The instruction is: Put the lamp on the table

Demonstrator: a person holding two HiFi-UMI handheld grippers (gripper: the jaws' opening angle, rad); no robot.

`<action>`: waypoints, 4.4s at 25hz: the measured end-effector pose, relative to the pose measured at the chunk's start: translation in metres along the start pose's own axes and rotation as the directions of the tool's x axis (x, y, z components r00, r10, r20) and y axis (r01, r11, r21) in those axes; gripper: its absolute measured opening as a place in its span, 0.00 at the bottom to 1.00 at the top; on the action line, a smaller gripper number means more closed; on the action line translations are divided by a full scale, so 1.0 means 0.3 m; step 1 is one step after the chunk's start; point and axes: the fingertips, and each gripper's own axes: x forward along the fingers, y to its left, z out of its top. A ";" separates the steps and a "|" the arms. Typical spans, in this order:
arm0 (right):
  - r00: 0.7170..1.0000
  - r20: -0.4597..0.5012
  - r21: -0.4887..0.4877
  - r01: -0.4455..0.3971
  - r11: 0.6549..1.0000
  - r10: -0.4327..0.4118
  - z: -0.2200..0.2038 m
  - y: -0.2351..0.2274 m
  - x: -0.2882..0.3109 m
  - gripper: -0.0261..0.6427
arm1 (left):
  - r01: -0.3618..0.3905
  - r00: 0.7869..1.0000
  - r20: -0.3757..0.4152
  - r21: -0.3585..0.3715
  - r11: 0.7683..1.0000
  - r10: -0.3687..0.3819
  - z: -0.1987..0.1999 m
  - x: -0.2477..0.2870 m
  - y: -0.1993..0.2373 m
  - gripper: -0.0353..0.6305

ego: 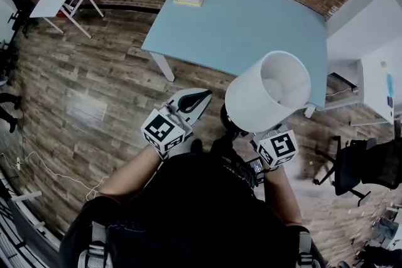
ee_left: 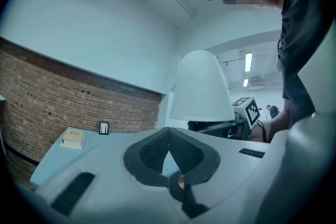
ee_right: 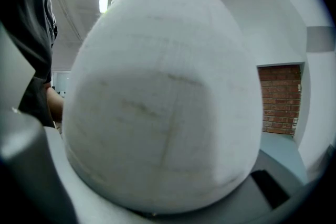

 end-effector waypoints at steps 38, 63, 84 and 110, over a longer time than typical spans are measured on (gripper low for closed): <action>0.998 0.033 -0.015 -0.059 0.998 0.060 0.048 -0.968 0.009 0.22 | -0.048 0.999 -0.024 0.026 0.998 0.049 0.019 0.982 0.085 0.07; 0.999 -0.001 0.024 0.038 0.999 -0.038 0.093 -1.043 0.328 0.22 | 0.053 0.998 -0.032 0.010 0.999 -0.052 0.021 1.065 0.461 0.07; 0.990 0.006 0.065 0.143 0.988 -0.143 0.257 -0.933 0.841 0.22 | 0.162 0.987 0.001 0.029 0.986 -0.162 0.163 0.894 1.007 0.07; 0.990 -0.042 0.078 0.141 0.987 -0.138 0.192 -1.105 1.049 0.22 | 0.159 0.985 -0.054 -0.036 0.987 -0.161 0.099 0.992 1.203 0.07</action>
